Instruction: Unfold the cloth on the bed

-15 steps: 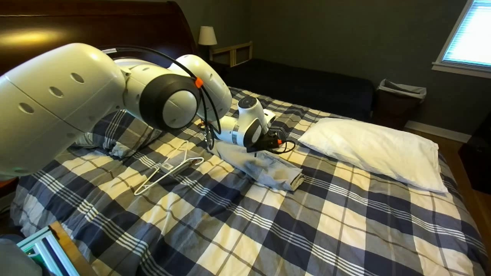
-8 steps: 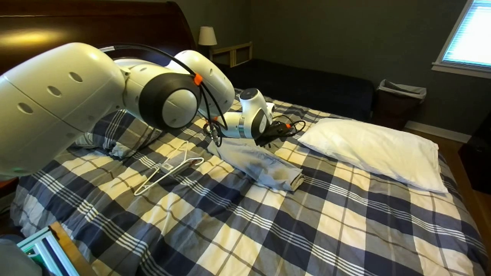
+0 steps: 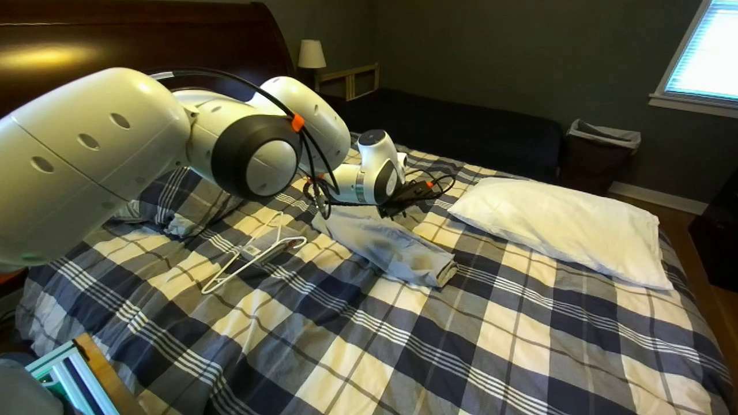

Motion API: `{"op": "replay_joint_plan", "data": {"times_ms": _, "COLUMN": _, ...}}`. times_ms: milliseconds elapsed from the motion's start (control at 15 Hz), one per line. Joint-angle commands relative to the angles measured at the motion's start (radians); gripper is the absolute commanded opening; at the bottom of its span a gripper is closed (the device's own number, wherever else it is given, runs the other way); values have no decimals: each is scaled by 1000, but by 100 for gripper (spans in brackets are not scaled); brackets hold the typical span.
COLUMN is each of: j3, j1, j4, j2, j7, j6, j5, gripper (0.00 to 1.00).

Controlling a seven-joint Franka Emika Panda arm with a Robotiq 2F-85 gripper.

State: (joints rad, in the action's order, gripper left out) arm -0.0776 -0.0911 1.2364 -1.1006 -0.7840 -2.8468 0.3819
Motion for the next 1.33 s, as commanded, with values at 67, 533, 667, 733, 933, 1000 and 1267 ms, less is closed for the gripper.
{"op": "replay_joint_plan", "data": {"times_ms": 67, "j3": -68, "j1": -13, "j4": -10, "j2": -24, "j7": -152, "j6": 115, "j5": -25, "gripper": 100}}
{"op": "replay_joint_plan", "data": {"times_ms": 533, "j3": 11, "j1": 30, "j4": 20, "j2": -16, "j7": -178, "j6": 169, "j5": -8, "gripper": 100}}
{"op": "replay_joint_plan", "data": {"times_ms": 667, "j3": 11, "j1": 27, "j4": 13, "j2": -19, "j7": -164, "j6": 142, "j5": -22, "gripper": 100}}
{"op": "replay_joint_plan", "data": {"times_ms": 733, "j3": 14, "j1": 29, "j4": 13, "j2": -19, "j7": -164, "j6": 142, "j5": -22, "gripper": 100}}
{"op": "replay_joint_plan", "data": {"times_ms": 933, "j3": -5, "j1": 25, "j4": -10, "j2": -29, "j7": -197, "j6": 199, "j5": -31, "gripper": 100}}
{"op": "replay_joint_plan", "data": {"times_ms": 1000, "j3": -12, "j1": 24, "j4": -30, "j2": -41, "j7": -210, "j6": 220, "j5": -35, "gripper": 100}}
{"op": "replay_joint_plan", "data": {"times_ms": 1267, "j3": 3, "j1": 43, "j4": -92, "j2": -72, "j7": -195, "j6": 250, "j5": -47, "gripper": 100}}
